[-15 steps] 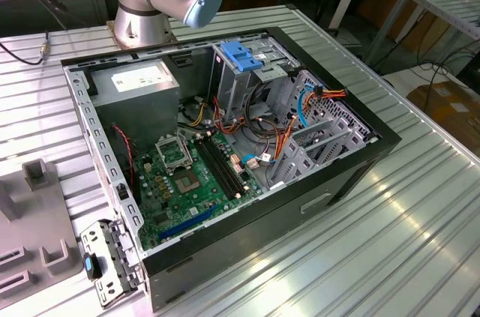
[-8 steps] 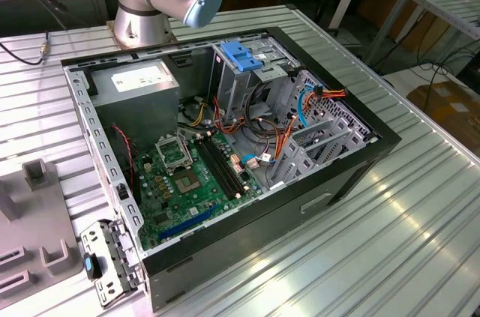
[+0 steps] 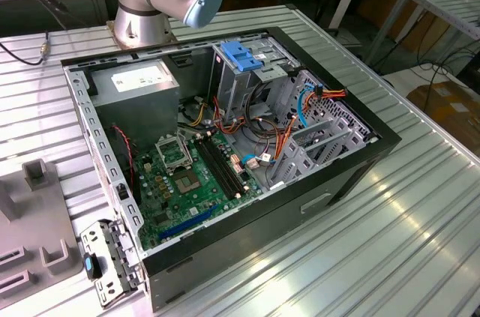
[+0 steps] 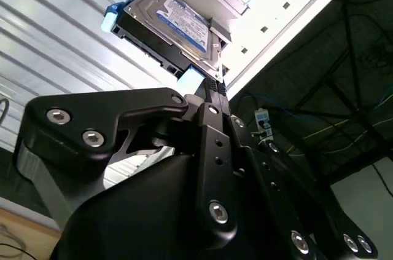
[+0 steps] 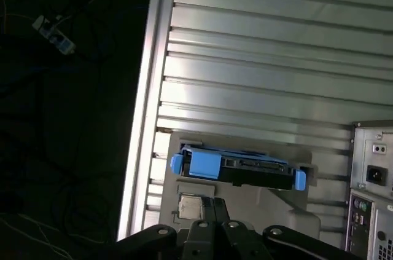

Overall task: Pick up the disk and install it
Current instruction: 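Pick up the disk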

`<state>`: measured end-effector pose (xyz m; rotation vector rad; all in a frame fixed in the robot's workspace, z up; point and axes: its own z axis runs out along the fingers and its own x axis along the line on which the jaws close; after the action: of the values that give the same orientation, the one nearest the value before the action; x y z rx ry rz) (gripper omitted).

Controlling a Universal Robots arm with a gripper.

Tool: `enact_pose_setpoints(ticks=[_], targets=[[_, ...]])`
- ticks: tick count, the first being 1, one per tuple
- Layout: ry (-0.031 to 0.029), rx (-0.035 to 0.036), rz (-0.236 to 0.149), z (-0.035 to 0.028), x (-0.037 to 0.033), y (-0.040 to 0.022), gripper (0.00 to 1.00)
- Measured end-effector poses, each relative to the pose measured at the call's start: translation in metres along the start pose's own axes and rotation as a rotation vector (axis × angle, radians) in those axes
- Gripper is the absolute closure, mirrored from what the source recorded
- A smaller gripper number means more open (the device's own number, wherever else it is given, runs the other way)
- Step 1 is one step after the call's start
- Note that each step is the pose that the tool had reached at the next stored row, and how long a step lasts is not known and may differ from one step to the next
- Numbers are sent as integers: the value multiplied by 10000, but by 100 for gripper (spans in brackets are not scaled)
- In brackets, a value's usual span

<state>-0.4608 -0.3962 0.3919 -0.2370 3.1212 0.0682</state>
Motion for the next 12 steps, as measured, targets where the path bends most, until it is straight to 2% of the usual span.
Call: enact_pose_setpoints(ticks=[4,6,8,10,12], targets=[[33,-11,-772,3,0,0,89],[64,-22,-1520,4,0,0,89],[81,-27,-1916,5,0,0,89],[108,-36,-2548,6,0,0,89],[126,-42,-2960,8,0,0,89]])
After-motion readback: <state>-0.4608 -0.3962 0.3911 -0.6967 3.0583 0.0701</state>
